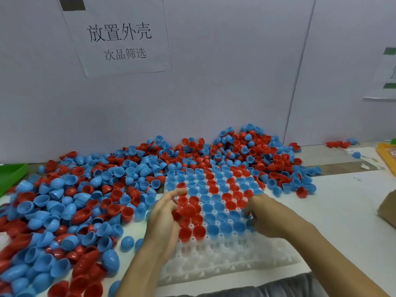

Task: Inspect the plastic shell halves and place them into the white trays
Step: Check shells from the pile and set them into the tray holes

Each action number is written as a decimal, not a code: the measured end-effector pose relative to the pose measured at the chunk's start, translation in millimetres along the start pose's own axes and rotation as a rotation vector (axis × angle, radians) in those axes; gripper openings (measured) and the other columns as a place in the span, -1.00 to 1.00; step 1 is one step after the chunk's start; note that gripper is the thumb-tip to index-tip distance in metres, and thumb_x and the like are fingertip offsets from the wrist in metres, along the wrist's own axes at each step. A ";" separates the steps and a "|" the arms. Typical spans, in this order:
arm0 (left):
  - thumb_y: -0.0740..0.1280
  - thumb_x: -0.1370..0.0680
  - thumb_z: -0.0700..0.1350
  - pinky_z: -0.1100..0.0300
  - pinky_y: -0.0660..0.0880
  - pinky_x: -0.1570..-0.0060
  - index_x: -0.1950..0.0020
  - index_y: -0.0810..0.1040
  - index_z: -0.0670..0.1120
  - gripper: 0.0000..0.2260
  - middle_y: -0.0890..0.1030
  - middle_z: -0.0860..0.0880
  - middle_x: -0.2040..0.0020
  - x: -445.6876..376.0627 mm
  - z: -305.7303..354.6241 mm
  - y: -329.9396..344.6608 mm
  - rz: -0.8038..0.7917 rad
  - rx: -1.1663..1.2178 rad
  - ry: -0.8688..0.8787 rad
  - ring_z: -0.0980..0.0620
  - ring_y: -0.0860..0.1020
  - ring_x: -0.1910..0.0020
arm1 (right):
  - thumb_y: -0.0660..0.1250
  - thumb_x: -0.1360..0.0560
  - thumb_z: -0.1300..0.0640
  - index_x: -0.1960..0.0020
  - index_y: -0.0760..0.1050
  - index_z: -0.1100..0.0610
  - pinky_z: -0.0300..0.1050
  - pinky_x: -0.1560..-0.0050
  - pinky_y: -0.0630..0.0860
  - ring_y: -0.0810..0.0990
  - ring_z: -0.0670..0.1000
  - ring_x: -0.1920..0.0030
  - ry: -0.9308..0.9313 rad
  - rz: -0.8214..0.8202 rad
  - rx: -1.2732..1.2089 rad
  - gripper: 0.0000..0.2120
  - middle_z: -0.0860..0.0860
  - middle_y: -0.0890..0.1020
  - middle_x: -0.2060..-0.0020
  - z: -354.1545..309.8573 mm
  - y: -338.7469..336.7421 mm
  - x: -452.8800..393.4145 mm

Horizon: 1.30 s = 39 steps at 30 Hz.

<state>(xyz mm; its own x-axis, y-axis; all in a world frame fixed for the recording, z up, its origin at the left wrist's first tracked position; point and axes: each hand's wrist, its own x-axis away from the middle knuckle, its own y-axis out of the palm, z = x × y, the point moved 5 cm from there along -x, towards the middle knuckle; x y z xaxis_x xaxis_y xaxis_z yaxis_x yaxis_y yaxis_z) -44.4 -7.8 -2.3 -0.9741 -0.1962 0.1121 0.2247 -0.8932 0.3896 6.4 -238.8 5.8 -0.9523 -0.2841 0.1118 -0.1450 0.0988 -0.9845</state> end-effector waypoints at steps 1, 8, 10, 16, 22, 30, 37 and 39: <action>0.05 -0.66 -0.38 0.16 0.57 0.04 -0.11 0.64 -0.22 -0.65 0.65 -0.09 0.09 1.2 -1.8 1.3 0.024 0.001 -0.010 0.07 0.64 0.13 | 0.41 -0.52 0.22 -0.11 0.63 0.09 -0.17 0.11 0.62 0.62 -0.04 0.13 -0.005 0.026 -0.014 -0.81 0.01 0.64 0.00 1.3 -5.1 1.0; 0.32 -0.63 -0.19 0.20 0.60 0.00 -0.12 0.62 -0.24 -0.84 0.73 -0.13 -0.01 6.9 -11.1 21.8 0.144 0.090 -0.013 0.05 0.71 0.01 | 0.44 -0.52 0.11 -0.11 0.59 -0.04 -0.37 0.22 0.55 0.61 -0.17 0.23 -0.275 0.329 -0.655 -0.82 -0.13 0.61 0.32 -62.7 -32.5 33.3; 0.36 -0.59 -0.21 0.22 0.62 0.07 -0.09 0.63 -0.25 -0.85 0.72 -0.17 0.02 11.5 -15.0 31.9 0.124 0.114 -0.007 0.01 0.71 0.04 | 0.45 -0.52 0.08 -0.16 0.61 -0.02 -0.42 0.17 0.54 0.60 -0.23 0.15 -0.260 0.391 -0.655 -0.78 -0.20 0.61 0.24 -75.6 -28.2 33.9; 0.44 -0.43 -0.11 0.13 0.61 -0.02 -0.08 0.64 -0.25 -0.71 0.71 -0.20 -0.02 20.6 -24.3 51.0 -0.039 0.045 -0.023 -0.09 0.70 -0.05 | 0.41 -0.54 0.17 -0.05 0.69 0.07 -0.43 0.21 0.52 0.59 -0.17 0.25 -0.163 0.482 -0.591 -0.88 -0.16 0.61 0.23 -66.7 -24.6 23.7; 0.45 -0.39 0.12 0.06 0.58 -0.17 -0.05 0.65 0.01 -0.69 0.71 0.06 0.04 18.7 -1.2 16.0 -0.001 -0.375 0.107 0.02 0.67 -0.08 | 0.37 -0.55 0.28 0.09 0.68 0.16 -0.23 0.14 0.64 0.65 -0.10 0.23 0.081 0.298 -0.427 -0.87 -0.06 0.66 0.25 12.6 -29.3 15.8; 0.34 -0.63 -0.14 -0.01 0.55 -0.22 -0.07 0.63 0.02 -0.90 0.65 0.09 -0.07 -20.5 47.1 -40.2 0.062 -0.848 0.302 0.08 0.60 -0.12 | 0.39 -0.48 0.25 0.04 0.67 0.07 -0.15 0.15 0.64 0.62 -0.04 0.24 0.136 0.045 -0.040 -0.86 0.01 0.63 0.17 29.9 2.7 7.9; 0.38 -0.59 -0.04 -0.01 0.41 -0.28 -0.40 0.48 0.01 -0.63 0.44 -0.10 -0.40 -88.7 76.5 -68.3 0.128 -1.372 0.327 -0.10 0.43 -0.34 | 0.32 -0.52 0.33 -0.19 0.64 0.03 -0.12 0.01 0.66 0.65 -0.08 0.07 0.099 0.043 -0.095 -0.66 -0.03 0.67 -0.10 28.8 -21.4 -7.7; 0.38 -0.57 0.03 -0.15 0.37 -0.32 -0.47 0.40 0.06 -0.53 0.34 -0.12 -0.46 -113.0 82.7 -71.1 0.201 -1.475 0.267 -0.21 0.29 -0.44 | 0.26 -0.57 0.29 -0.19 0.64 0.04 -0.11 -0.07 0.64 0.64 -0.08 -0.02 0.025 0.128 -0.171 -0.69 -0.04 0.66 -0.15 13.2 -32.3 -16.4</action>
<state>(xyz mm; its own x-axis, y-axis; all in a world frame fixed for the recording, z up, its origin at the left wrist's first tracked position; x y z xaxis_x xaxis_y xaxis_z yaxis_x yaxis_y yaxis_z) 51.6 111.4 32.9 -0.9429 -0.2817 -0.1777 0.2848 -0.4054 -0.8686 30.3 -249.9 34.0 -0.9719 -0.2354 -0.0074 -0.0639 0.2938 -0.9537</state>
